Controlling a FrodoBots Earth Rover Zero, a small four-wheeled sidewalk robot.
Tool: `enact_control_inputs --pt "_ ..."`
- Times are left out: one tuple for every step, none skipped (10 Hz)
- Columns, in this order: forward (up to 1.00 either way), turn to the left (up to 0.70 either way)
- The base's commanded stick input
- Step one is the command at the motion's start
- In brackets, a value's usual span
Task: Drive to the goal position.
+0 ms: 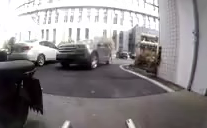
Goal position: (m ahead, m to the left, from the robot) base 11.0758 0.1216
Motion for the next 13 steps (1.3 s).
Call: enact_control_inputs --pt "0.0 0.0" --pt "0.0 0.0" --pt "0.0 0.0" --pt "0.0 0.0" --pt "0.01 0.0" --pt "0.07 0.0" --pt "0.32 0.0" --pt "0.45 -0.01" --pt "0.45 -0.05" --pt "0.45 -0.11" --pt "0.45 -0.24" --pt "0.45 -0.25" --pt "0.45 -0.27"
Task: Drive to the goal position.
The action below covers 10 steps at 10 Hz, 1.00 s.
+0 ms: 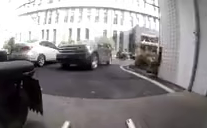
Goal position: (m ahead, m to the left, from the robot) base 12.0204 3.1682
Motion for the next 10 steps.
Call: enact_control_inputs --pt "0.45 -0.27" --pt "0.45 -0.27" --pt "0.45 -0.27" --pt "0.45 -0.27" --pt "0.45 -0.27" --pt "0.45 -0.27" --pt "0.45 -0.27" --pt "0.45 -0.27" --pt "0.45 -0.24" --pt "0.45 0.0"
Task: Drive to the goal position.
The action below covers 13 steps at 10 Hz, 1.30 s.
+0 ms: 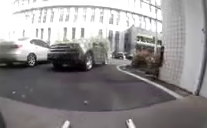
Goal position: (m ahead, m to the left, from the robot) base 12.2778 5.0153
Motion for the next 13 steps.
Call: enact_control_inputs --pt "0.45 0.0" --pt "0.45 0.0" --pt "0.45 0.0" --pt "0.45 0.0" --pt "0.45 0.0" --pt "0.45 0.0" --pt "0.7 0.0" --pt "0.7 0.0" --pt "0.7 0.0" --pt "0.7 0.0" --pt "0.7 0.0" --pt "0.7 -0.01" --pt "0.7 -0.09"
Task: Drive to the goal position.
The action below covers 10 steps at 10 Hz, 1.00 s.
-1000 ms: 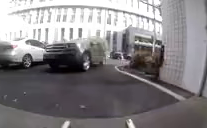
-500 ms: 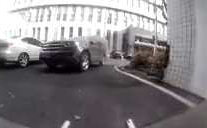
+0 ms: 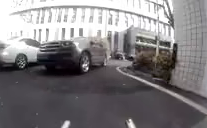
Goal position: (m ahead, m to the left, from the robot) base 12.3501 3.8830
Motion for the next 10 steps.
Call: enact_control_inputs --pt "0.7 -0.14" --pt "0.7 -0.14" --pt "0.7 -0.14" --pt "0.7 -0.14" --pt "0.7 -0.07" --pt "0.7 0.0" --pt "0.7 0.0" --pt "0.7 0.0" --pt "0.7 -0.04" --pt "0.7 -0.14"
